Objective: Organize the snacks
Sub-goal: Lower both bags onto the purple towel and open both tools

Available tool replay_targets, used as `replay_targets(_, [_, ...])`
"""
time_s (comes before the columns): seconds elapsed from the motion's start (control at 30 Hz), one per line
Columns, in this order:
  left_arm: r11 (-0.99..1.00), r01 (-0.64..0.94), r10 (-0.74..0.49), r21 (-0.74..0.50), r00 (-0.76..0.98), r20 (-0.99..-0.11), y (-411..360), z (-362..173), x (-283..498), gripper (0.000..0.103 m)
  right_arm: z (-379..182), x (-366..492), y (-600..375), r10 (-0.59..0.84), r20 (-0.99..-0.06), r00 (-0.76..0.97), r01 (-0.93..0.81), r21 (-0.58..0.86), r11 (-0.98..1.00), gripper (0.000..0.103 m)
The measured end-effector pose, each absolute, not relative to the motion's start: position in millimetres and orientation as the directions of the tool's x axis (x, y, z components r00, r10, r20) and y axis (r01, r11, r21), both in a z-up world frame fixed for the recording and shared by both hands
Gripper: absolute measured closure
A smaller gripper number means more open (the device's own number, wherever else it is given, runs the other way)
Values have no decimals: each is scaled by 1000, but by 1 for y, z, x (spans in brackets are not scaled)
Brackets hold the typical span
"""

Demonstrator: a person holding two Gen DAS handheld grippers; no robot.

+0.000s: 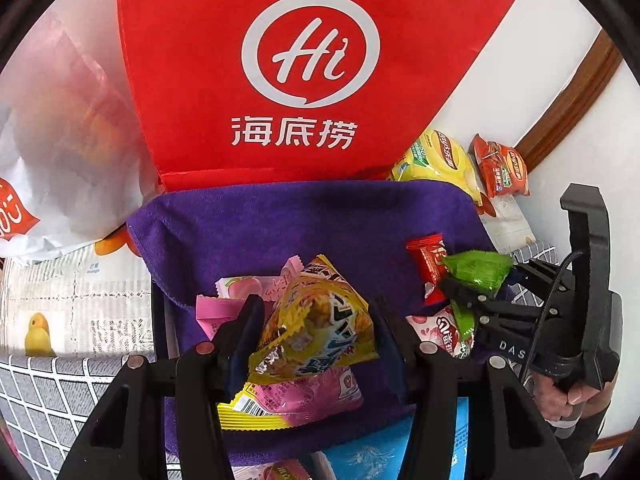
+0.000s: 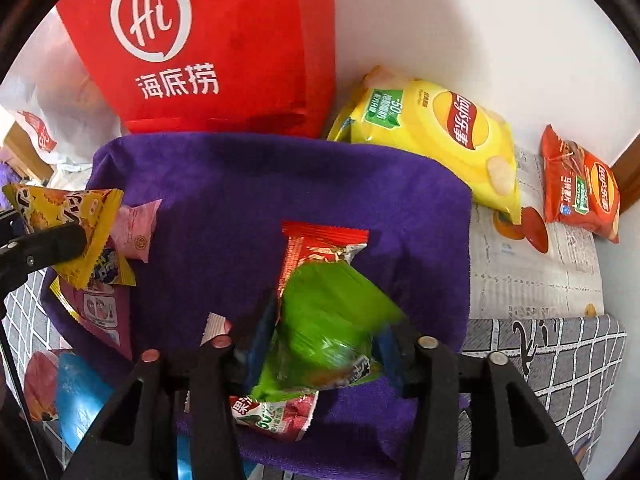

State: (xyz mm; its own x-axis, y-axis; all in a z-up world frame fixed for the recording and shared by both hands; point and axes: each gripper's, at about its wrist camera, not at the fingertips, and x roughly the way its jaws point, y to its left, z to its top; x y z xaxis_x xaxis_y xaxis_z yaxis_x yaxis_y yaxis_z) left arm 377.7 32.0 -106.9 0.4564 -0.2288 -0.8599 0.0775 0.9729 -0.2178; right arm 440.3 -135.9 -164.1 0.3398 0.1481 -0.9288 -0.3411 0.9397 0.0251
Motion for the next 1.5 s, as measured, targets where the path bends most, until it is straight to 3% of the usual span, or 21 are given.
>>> replay_targets(0.03, [973,76,-229,-219,456,-860,32,-107,378,51,-164,440,-134,148,-928,341,-342,23,939,41])
replay_targets(0.1, [973,72,-228,-219,457,-860,33,-107,378,51,-161,438,-133,150,-927,343,-346,24,938,38])
replay_targets(0.47, [969,56,-239,-240,453,-859,40,-108,380,49,-125,429,-139,191,-889,417,-328,49,943,37])
replay_targets(0.53, [970,45,-233,-240,457,-859,41,-107,381,43,-119,427,-141,198,-878,436,-320,55,946,37])
replay_targets(0.6, [969,36,-232,-244,465,-854,43,-106,381,31,-114,426,-144,205,-868,452,-312,61,948,37])
replay_targets(1.1, [975,40,-206,-217,516,-832,49,-82,370,29,-89,415,-144,264,-822,504,-301,119,946,37])
replay_targets(1.5, [976,61,-207,-208,551,-809,49,-55,353,29,-54,380,-123,271,-768,580,-349,66,935,40])
